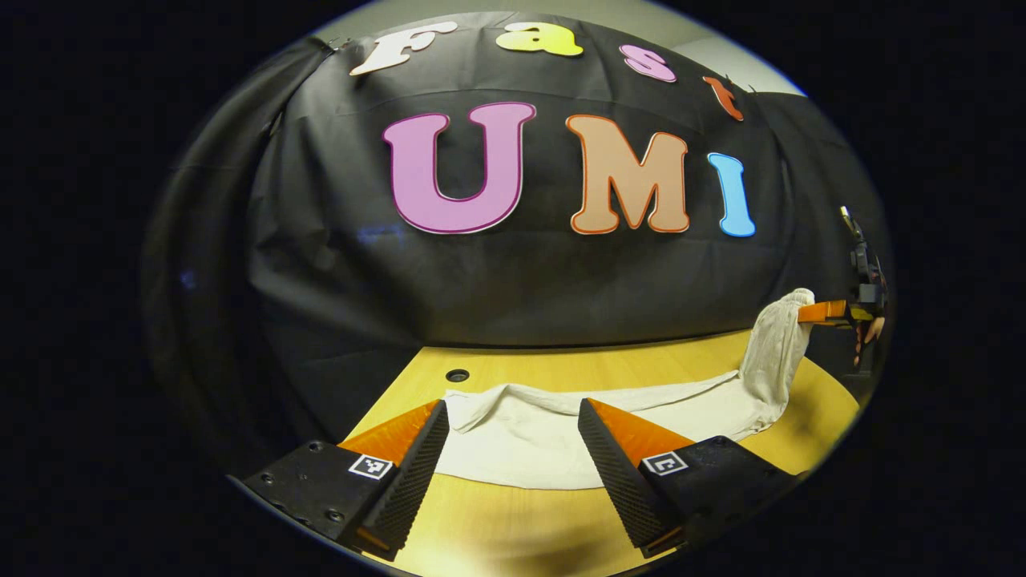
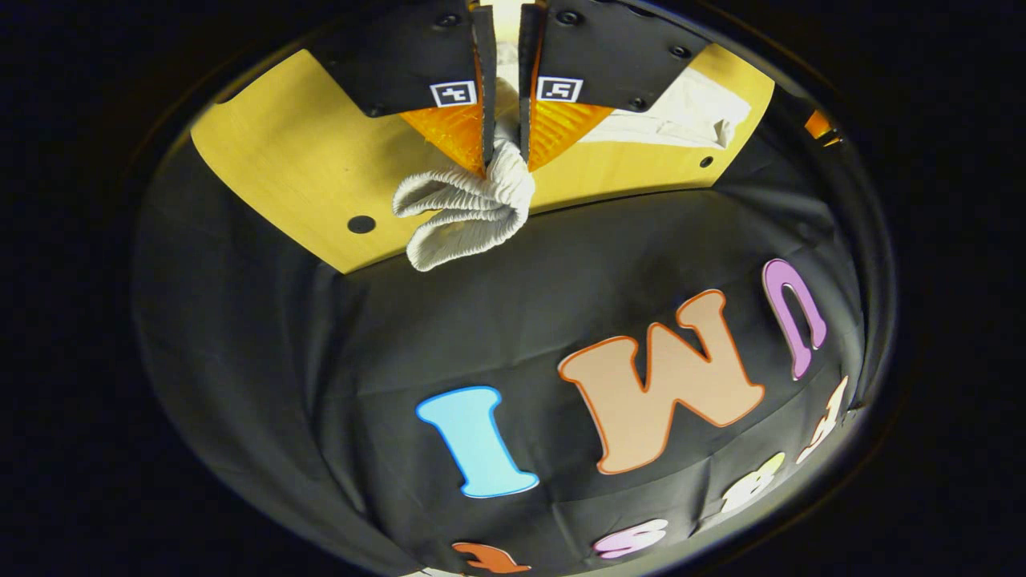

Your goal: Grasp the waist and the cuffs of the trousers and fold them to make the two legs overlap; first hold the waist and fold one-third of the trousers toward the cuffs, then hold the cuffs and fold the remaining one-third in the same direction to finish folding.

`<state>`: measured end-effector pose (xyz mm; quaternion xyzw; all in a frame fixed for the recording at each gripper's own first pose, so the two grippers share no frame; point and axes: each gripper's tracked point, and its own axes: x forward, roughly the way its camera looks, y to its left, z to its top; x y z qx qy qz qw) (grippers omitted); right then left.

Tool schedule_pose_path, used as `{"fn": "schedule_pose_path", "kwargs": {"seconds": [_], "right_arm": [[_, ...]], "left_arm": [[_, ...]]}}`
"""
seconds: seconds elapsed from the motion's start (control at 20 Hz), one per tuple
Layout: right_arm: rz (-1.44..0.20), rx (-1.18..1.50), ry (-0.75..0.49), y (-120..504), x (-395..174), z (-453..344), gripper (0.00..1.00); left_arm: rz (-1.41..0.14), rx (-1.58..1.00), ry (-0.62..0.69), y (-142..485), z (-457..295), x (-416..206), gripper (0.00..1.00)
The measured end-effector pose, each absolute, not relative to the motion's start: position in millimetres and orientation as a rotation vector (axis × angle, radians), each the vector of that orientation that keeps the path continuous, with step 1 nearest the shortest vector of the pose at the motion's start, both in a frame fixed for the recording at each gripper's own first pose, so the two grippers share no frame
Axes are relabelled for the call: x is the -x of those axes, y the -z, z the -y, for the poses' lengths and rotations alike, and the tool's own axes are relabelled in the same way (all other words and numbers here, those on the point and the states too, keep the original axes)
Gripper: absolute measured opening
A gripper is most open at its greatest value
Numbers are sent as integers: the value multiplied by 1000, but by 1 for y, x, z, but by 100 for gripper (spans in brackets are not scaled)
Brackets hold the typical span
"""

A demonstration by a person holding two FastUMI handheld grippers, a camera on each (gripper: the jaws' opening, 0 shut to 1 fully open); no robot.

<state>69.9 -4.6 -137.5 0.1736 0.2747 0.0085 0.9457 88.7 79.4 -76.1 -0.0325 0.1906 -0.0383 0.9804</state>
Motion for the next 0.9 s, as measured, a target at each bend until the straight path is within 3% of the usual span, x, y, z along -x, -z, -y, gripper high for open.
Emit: {"fn": "schedule_pose_path", "kwargs": {"seconds": [0.55,0.65,0.7,0.75,0.9], "right_arm": [[-595,-277,-153,144,-73,-138,13],[-621,-266,-177,159,-67,-160,13],[-636,-260,-188,168,-63,-170,8],[-651,-248,-199,180,-61,-180,13],[-719,-202,-234,216,-51,-208,13]], "left_arm": [[-415,87,59,104,-158,-79,97],[-422,83,53,108,-170,-76,96],[-427,78,50,110,-175,-75,96],[-432,74,49,112,-179,-72,96],[-446,58,48,119,-189,-67,96]]}}
